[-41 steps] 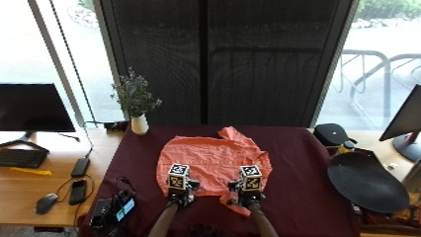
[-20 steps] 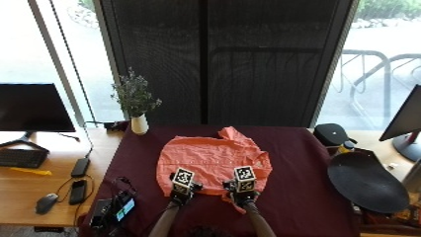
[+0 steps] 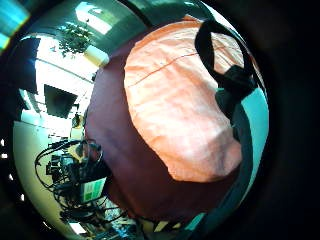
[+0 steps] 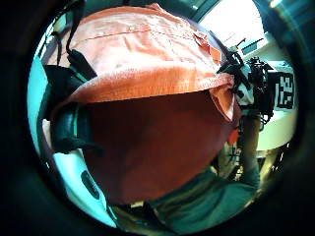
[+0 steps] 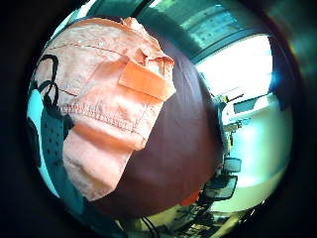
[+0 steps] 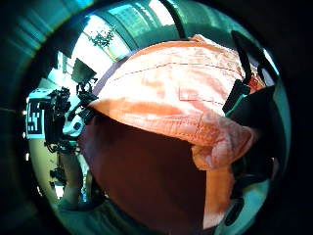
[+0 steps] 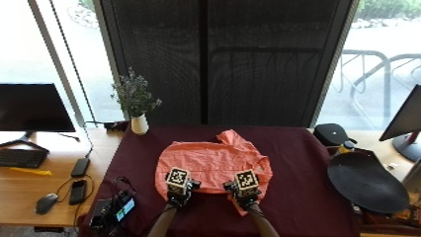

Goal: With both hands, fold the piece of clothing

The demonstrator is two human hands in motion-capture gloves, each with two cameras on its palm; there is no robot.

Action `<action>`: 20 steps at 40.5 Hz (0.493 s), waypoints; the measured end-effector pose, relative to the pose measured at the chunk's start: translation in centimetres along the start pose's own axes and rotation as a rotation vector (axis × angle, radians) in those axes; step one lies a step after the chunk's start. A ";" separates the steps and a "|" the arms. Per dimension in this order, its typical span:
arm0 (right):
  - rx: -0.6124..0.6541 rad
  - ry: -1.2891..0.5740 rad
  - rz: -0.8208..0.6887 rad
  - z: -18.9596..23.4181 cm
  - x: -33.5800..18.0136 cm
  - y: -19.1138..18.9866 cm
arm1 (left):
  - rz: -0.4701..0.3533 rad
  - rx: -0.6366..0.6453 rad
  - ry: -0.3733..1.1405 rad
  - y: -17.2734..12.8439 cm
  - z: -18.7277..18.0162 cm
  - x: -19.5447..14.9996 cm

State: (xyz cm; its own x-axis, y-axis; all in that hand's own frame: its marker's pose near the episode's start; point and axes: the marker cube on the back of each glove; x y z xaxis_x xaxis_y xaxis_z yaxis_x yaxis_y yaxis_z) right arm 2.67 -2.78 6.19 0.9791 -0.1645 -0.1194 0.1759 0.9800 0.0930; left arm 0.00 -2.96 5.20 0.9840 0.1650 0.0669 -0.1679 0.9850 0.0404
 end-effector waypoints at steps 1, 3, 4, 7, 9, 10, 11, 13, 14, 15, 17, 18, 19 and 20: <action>-0.027 -0.012 -0.013 -0.7 0.0 0.3 | 0.009 -0.048 0.011 0.7 -0.9 0.1; -0.089 -0.040 -0.041 -2.3 0.1 1.0 | 0.028 -0.143 0.026 2.0 -3.0 0.3; -0.117 -0.053 -0.053 -3.2 0.1 1.4 | 0.037 -0.179 0.030 2.6 -3.9 0.4; -0.171 -0.080 -0.077 -6.1 0.3 1.9 | 0.055 -0.219 0.036 3.2 -5.9 0.1; -0.175 -0.084 -0.075 -7.9 0.7 1.5 | 0.038 -0.209 0.030 2.6 -6.5 -0.3; -0.165 -0.082 -0.066 -8.7 1.0 0.9 | 0.020 -0.197 0.025 2.1 -6.8 -0.6; -0.149 -0.079 -0.050 -9.4 1.3 0.0 | -0.003 -0.181 0.018 1.4 -7.2 -0.9; -0.105 -0.070 -0.004 -10.1 2.0 -2.8 | -0.066 -0.141 -0.002 -0.4 -8.1 -1.7; -0.083 -0.065 0.021 -10.3 2.3 -4.3 | -0.102 -0.121 -0.015 -1.5 -8.5 -2.2; -0.063 -0.061 0.044 -10.5 2.5 -5.8 | -0.134 -0.102 -0.027 -2.7 -8.6 -2.6; -0.024 -0.051 0.081 -10.8 2.7 -8.4 | -0.182 -0.072 -0.040 -5.0 -8.5 -3.3; 0.002 -0.042 0.096 -10.8 2.7 -9.7 | -0.198 -0.061 -0.043 -6.2 -8.3 -3.5; 0.040 -0.027 0.110 -10.7 2.8 -11.3 | -0.213 -0.051 -0.045 -7.3 -8.2 -3.7; 0.098 -0.002 0.121 -10.6 2.8 -13.2 | -0.229 -0.040 -0.051 -8.2 -8.2 -3.8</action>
State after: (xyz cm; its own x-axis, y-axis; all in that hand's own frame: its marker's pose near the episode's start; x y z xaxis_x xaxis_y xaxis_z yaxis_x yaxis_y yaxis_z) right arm 2.07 -14.98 -5.80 0.9940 -0.0458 -0.0991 0.0652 0.9771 0.2023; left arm -1.89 -11.26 -3.54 0.9918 -0.0649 0.1103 0.0629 0.9978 0.0211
